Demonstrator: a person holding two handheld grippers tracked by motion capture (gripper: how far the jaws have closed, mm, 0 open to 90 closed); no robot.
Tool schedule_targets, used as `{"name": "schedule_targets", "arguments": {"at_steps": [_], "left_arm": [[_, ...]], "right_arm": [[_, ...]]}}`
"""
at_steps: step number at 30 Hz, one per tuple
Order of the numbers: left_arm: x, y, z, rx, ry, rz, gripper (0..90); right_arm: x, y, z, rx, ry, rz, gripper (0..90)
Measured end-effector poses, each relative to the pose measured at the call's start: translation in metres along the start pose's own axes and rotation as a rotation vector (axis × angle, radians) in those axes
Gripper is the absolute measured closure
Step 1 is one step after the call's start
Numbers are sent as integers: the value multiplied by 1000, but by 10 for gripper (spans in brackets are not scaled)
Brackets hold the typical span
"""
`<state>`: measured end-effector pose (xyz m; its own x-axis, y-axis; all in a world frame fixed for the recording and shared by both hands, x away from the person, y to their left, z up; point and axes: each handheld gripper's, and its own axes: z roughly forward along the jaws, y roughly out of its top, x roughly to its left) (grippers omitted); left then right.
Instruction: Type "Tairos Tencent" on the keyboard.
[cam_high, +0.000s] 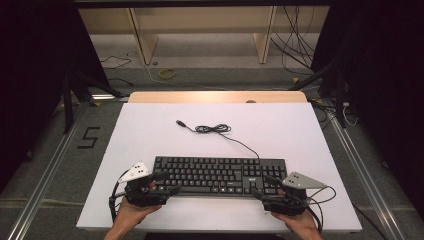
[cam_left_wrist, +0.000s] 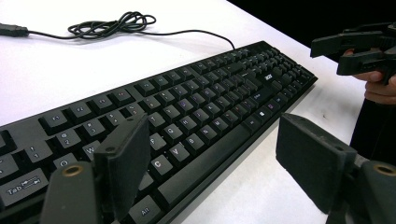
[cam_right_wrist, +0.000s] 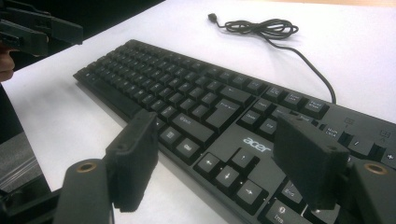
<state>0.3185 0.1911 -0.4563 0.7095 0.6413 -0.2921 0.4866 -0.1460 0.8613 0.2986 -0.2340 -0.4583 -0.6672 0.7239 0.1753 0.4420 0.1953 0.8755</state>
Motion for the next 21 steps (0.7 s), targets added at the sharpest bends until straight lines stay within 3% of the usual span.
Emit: {"name": "schedule_targets", "arguments": {"at_steps": [21], "left_arm": [[2, 0, 0, -2, 11, -8, 261]], "right_arm": [[6, 8, 10, -3, 18, -7, 319]]}}
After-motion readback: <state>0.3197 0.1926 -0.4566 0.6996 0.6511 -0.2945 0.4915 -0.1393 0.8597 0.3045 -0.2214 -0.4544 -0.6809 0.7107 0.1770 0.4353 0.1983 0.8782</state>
